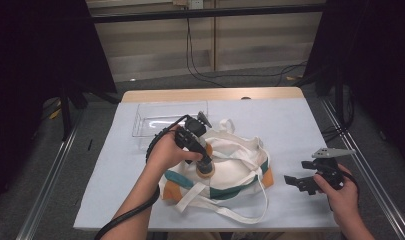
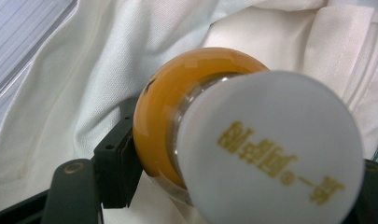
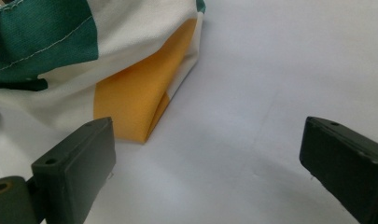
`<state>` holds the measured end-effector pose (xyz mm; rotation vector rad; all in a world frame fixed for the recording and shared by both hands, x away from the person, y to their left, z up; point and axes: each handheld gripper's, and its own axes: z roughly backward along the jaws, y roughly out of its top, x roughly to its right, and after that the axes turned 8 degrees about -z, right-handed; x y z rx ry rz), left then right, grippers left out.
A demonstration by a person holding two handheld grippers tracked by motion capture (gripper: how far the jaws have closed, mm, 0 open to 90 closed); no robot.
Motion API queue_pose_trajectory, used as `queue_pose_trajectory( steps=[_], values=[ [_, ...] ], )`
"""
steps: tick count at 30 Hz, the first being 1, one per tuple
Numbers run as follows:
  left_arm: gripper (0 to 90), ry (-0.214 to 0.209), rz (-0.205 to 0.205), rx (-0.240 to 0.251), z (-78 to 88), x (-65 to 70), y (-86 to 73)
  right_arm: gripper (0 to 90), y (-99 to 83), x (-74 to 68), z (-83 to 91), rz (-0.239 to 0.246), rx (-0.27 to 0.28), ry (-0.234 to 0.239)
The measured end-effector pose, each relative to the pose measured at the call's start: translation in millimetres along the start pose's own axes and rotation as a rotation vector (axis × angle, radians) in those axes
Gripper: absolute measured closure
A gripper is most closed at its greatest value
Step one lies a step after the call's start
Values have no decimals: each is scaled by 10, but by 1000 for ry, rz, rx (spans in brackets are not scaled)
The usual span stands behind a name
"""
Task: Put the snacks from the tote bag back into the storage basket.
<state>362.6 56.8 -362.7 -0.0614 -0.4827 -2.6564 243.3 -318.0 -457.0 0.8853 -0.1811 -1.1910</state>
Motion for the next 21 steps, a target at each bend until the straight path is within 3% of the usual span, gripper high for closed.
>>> queue_pose_trajectory(
  steps=[1, 11, 21],
  values=[
    [299, 4, -13, -14, 10, 11, 4, 35, 0, 2, 2, 0, 1, 0],
    [300, -3, -11, -32, 80, 11, 37, 35, 2, 14, 4, 3, 6, 2],
    [301, -18, 12, -20, 180, -17, 54, 35, 1, 18, 5, 3, 4, 6]
  ],
)
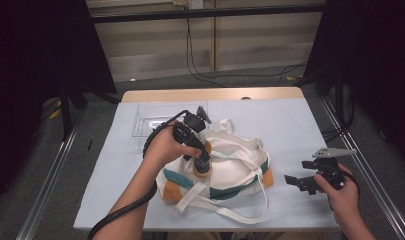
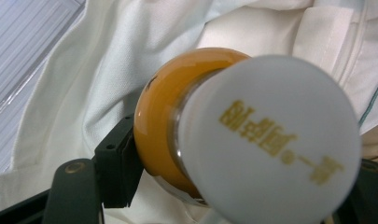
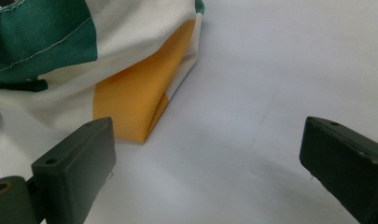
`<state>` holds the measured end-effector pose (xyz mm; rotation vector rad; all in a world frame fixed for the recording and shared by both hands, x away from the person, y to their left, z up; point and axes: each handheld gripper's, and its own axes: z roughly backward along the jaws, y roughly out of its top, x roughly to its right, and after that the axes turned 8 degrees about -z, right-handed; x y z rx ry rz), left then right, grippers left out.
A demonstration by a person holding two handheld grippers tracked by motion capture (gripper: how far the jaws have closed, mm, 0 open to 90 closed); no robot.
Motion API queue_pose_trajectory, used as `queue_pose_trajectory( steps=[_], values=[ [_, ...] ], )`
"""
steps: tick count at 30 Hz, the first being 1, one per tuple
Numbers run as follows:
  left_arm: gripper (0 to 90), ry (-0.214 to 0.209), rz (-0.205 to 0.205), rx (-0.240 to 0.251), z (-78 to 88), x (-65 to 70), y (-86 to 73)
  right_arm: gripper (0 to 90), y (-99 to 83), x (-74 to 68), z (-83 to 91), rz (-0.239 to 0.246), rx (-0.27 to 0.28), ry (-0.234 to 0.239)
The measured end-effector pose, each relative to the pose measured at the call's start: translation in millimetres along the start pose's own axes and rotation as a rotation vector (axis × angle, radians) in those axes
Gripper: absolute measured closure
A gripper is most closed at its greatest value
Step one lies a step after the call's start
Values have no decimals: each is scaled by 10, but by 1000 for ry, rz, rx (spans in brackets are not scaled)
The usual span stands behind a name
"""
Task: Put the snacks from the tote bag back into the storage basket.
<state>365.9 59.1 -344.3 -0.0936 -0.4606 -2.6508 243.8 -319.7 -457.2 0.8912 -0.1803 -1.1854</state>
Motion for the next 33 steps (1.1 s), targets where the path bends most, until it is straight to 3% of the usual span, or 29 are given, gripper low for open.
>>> queue_pose_trajectory(
  steps=[21, 33],
  values=[
    [301, 1, 13, -7, 203, -61, 25, 35, 1, -6, 0, -1, 0, -3],
    [301, -2, 0, -3, 307, -68, 82, 35, 5, -17, 1, 4, -1, -2]
  ],
)
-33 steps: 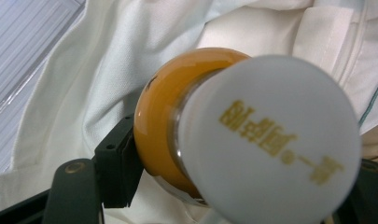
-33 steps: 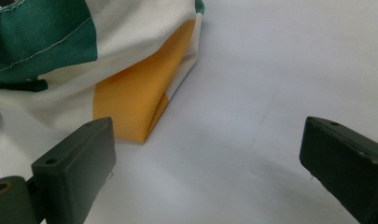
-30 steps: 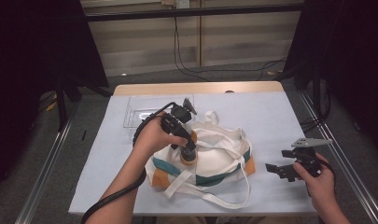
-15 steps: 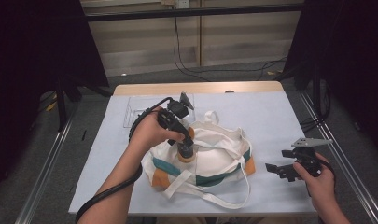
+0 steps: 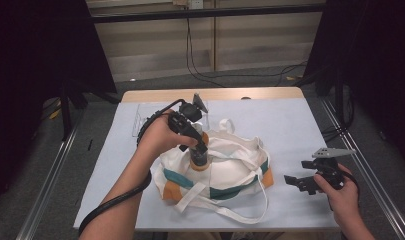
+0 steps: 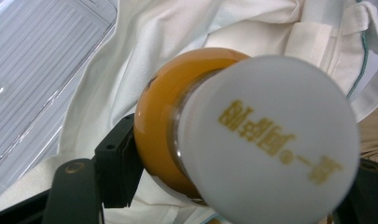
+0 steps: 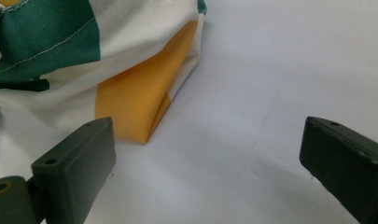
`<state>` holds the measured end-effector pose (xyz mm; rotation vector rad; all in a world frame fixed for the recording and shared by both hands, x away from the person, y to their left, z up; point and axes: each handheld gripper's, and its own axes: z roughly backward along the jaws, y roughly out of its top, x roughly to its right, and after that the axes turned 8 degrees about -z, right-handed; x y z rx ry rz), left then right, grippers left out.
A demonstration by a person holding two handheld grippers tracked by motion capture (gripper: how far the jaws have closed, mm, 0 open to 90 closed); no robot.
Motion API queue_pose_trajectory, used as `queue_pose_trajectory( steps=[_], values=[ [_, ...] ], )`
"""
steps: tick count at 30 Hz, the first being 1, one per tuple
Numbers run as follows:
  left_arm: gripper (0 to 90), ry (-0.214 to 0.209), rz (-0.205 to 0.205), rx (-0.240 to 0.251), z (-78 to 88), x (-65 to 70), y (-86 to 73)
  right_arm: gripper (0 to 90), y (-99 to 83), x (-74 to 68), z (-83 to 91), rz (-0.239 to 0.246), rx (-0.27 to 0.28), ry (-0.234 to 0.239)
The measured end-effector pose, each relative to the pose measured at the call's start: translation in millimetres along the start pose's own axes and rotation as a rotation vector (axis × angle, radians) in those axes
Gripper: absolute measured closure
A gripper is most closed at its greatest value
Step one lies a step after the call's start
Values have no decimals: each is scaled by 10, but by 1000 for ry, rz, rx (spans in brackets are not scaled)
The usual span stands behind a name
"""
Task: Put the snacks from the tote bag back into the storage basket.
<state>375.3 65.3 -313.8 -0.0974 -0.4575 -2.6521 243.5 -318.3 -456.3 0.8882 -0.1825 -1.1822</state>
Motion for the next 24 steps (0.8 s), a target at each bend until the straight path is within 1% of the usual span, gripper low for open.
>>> queue_pose_trajectory(
  steps=[2, 3, 4, 5, 7, 8, 10, 11, 16, 19, 24],
  values=[
    [301, 3, 1, -2, 12, -1, 3, 35, 0, -1, 0, 1, -1, 0],
    [301, 4, 5, 10, 16, 0, 4, 36, 0, -1, -1, 0, -1, 0],
    [301, 5, -7, 0, 30, -5, 9, 35, 0, -1, -2, 1, -1, 0],
    [301, 3, -3, 10, 41, -8, 11, 36, 0, 0, -3, 0, -1, 1],
    [301, 0, 0, 11, 48, -8, 12, 35, -2, -1, -6, 0, -1, 0],
    [301, 0, -11, 5, 57, -13, 17, 35, -2, -4, -5, 0, -1, 1],
    [301, 2, -13, 4, 60, -14, 19, 35, -1, -3, -3, 1, -2, 2],
    [301, 2, -9, 2, 65, -22, 21, 35, -1, -2, -2, 0, -2, 1],
    [301, 3, -12, 0, 87, -37, 31, 36, -2, -1, -5, -1, 0, 0],
    [301, -2, -5, 10, 120, -48, 38, 35, -6, 0, -11, -4, -3, 1],
    [301, 1, -5, 8, 151, -60, 58, 35, -6, 4, -12, -3, -5, 2]
  ],
)
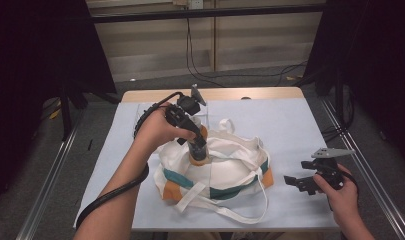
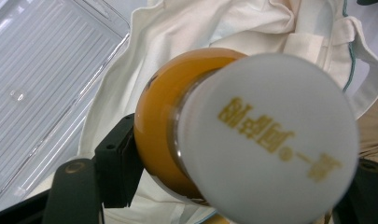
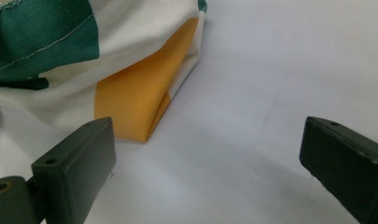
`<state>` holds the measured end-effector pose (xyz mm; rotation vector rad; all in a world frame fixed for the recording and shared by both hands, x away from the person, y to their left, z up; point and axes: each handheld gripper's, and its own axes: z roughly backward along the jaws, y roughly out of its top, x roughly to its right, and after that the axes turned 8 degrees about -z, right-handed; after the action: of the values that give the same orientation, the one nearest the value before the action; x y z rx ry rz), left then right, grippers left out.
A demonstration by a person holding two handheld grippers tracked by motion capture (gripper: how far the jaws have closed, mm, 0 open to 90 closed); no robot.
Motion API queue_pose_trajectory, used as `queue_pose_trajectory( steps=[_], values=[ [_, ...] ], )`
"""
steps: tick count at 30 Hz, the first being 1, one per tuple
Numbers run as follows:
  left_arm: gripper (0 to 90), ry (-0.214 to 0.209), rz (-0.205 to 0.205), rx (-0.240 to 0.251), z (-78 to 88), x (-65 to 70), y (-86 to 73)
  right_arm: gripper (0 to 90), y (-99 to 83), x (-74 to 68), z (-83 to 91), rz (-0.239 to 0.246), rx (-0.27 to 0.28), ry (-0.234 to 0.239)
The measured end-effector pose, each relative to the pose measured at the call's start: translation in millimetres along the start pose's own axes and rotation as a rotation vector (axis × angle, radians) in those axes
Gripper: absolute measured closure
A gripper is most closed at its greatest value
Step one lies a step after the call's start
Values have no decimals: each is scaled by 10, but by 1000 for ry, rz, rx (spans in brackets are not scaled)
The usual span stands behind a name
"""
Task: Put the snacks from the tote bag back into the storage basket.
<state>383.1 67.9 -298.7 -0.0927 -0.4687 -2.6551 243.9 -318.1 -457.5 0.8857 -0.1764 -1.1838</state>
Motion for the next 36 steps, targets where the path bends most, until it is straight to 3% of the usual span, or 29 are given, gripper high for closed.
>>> queue_pose_trajectory(
  steps=[36],
  values=[
    [301, 4, -1, -7, 162, -42, 193, 36, 4, -6, 0, 5, 1, 1]
  ],
)
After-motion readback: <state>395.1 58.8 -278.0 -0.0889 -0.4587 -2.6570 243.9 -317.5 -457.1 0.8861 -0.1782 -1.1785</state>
